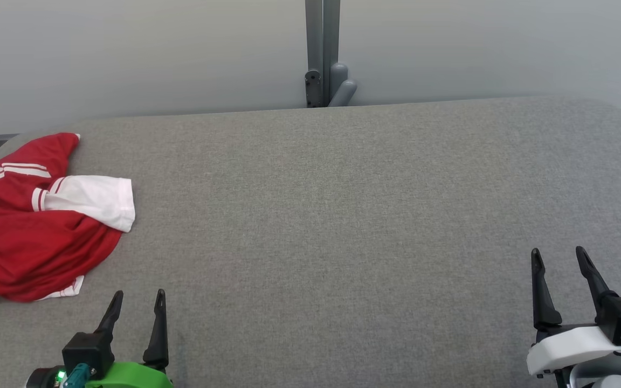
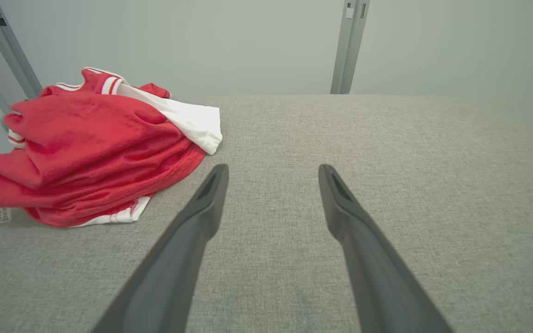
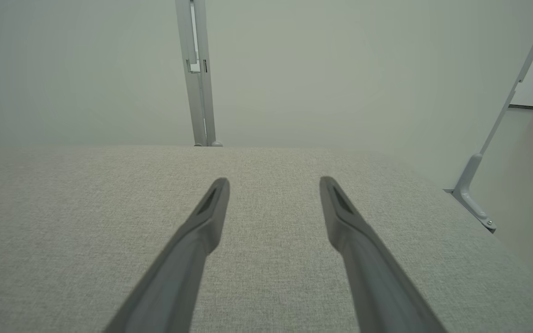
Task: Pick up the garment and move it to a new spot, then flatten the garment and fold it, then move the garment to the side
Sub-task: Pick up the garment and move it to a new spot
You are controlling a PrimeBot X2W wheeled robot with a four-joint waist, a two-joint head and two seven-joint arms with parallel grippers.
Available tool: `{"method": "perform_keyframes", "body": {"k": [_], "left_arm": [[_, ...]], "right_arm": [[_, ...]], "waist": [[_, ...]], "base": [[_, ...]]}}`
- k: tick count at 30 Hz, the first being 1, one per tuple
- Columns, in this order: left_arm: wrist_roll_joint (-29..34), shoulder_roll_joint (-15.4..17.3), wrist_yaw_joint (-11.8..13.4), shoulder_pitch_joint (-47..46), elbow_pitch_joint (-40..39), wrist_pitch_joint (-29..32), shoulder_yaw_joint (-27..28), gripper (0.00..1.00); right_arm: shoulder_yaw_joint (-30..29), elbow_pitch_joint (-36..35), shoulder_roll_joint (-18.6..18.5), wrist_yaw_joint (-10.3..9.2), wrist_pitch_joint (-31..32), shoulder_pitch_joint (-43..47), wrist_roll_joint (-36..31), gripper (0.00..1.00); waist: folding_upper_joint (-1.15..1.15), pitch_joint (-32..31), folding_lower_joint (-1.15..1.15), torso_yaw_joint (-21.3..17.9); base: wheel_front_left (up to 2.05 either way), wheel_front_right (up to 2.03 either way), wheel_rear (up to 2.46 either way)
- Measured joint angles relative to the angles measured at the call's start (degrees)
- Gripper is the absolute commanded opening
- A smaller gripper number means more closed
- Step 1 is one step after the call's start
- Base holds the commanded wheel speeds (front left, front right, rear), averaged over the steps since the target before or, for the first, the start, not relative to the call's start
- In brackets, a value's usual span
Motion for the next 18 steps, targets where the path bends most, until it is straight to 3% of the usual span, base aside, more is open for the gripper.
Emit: {"method": "perform_keyframes", "body": {"k": [7,17,18], "left_arm": [[0.0,-0.1,-0.1,-1.2,0.3,0.0,-0.8,1.0],[-0.1,1.5,0.0,0.4,1.0,0.0,2.2,1.0],[-0.1,1.5,0.0,0.4,1.0,0.0,2.2,1.0]], "right_arm": [[0.3,-0.6,-0.1,0.0,0.0,1.5,0.1,1.0],[5.5,0.9,-0.1,0.0,0.0,-0.5,0.1,1.0],[5.5,0.9,-0.1,0.0,0.0,-0.5,0.1,1.0]], "waist": [[0.0,-0.2,0.0,3.8],[0.0,-0.9,0.0,16.9],[0.0,-0.9,0.0,16.9]], "base": [[0.0,0.0,0.0],[0.0,0.0,0.0],[0.0,0.0,0.0]]}}
